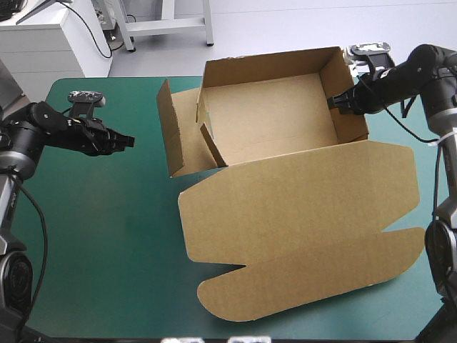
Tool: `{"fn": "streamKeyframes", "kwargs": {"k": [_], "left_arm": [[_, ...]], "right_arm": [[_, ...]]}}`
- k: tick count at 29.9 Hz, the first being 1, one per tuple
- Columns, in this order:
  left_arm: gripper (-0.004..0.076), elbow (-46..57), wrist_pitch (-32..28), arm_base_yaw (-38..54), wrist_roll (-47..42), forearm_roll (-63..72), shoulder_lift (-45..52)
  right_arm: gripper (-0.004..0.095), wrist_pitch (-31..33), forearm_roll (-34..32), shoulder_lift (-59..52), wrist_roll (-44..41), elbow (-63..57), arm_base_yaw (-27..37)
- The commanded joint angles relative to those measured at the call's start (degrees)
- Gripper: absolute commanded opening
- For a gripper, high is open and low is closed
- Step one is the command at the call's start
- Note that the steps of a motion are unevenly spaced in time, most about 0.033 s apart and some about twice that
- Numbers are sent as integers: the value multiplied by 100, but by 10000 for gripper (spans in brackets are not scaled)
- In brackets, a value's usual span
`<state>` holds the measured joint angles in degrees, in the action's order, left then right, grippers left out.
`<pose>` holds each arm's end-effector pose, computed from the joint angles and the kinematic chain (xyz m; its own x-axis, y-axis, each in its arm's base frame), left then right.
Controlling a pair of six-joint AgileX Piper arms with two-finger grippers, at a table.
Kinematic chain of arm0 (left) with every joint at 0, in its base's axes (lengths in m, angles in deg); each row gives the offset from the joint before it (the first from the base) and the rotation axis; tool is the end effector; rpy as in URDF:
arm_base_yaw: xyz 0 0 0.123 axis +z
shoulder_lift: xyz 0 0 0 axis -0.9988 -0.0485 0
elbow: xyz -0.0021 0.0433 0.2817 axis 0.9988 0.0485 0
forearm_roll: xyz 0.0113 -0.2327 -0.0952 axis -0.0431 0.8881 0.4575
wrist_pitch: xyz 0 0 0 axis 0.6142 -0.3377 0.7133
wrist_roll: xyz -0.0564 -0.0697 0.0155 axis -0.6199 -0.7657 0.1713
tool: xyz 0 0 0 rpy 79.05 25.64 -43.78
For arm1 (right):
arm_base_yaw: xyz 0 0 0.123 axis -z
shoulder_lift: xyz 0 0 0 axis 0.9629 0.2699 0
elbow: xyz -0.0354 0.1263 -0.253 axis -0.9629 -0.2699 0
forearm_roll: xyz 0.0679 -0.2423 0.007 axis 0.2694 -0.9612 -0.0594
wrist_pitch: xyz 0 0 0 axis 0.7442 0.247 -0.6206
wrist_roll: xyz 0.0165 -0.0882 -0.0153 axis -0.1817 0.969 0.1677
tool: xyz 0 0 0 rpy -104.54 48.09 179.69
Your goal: Fold the box
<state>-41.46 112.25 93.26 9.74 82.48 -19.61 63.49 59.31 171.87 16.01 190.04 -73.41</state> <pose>0.3499 -0.0006 0.3300 -0.8182 0.0816 -0.5692 0.2679 0.9299 -0.2518 0.3799 0.0246 0.4065 -0.7751 -0.1683 -0.6089 -0.3310 0.9292 0.1644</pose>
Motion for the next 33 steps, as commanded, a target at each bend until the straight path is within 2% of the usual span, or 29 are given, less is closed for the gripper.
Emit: {"fn": "streamKeyframes", "kwargs": {"k": [1,7,11,22,28,33], "left_arm": [[16,-150,69,284,696,1467,11],[16,-136,1080,366,1572,2939,-369],[11,-97,1503,325,2089,4136,-482],[-8,-108,1695,-407,2353,4746,-471],[-8,-108,1695,-579,2353,5548,-459],[-8,-108,1695,-779,2465,5756,-411]], "right_arm": [[-21,-15,317,-433,45,149,160],[-21,-15,717,-468,58,136,160],[-21,-15,898,-468,133,34,160],[-19,-55,754,-430,146,-131,160],[-14,-387,350,-430,-266,-131,141],[-14,-709,-9,-430,-453,-131,-154]]}}
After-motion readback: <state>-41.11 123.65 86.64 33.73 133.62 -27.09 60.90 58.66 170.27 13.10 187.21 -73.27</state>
